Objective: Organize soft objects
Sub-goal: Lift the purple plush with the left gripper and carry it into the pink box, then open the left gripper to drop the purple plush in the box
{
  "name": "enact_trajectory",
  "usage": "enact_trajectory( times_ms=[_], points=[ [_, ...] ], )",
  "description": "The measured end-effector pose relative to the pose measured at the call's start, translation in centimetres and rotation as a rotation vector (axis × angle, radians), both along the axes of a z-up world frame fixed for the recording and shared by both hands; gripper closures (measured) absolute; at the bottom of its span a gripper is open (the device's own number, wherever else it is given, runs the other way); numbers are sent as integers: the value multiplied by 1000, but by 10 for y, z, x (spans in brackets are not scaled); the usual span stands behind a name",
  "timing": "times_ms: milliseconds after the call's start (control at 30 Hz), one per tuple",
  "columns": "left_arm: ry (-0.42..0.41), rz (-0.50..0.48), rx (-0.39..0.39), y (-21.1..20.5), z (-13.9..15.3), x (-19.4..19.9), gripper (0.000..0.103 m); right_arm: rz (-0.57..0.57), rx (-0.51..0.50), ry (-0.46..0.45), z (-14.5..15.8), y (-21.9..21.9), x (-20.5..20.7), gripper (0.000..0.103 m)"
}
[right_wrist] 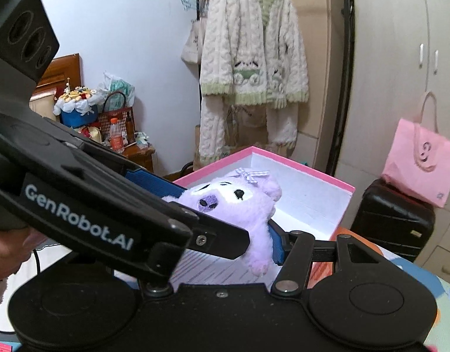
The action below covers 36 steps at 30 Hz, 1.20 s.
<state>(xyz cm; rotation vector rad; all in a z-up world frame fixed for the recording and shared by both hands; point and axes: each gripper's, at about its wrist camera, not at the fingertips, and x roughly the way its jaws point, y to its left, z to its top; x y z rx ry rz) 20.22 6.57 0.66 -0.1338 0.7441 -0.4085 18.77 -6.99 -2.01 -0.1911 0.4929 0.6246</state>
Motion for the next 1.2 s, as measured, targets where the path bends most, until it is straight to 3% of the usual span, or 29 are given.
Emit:
enact_trajectory(
  times_ms=[167, 433, 567, 767, 967, 1033, 1200],
  points=[
    [104, 38, -42, 10, -18, 50, 31, 42, -32, 71, -7, 5, 51, 40],
    [260, 108, -109, 19, -47, 106, 31, 144, -190, 115, -22, 25, 109, 40],
    [324, 139, -113, 20, -63, 128, 31, 174, -249, 163, -36, 34, 132, 40],
    [412, 178, -190, 32, -84, 144, 31, 218, -342, 251, -50, 46, 162, 40],
    [493, 192, -255, 31, -94, 158, 31, 228, -426, 280, -53, 52, 168, 40],
    [495, 212, -286, 33, -95, 158, 31, 219, -472, 271, -53, 55, 166, 37],
    [416, 192, -249, 35, -82, 147, 27, 163, -568, 194, -52, 54, 156, 36]
  ],
)
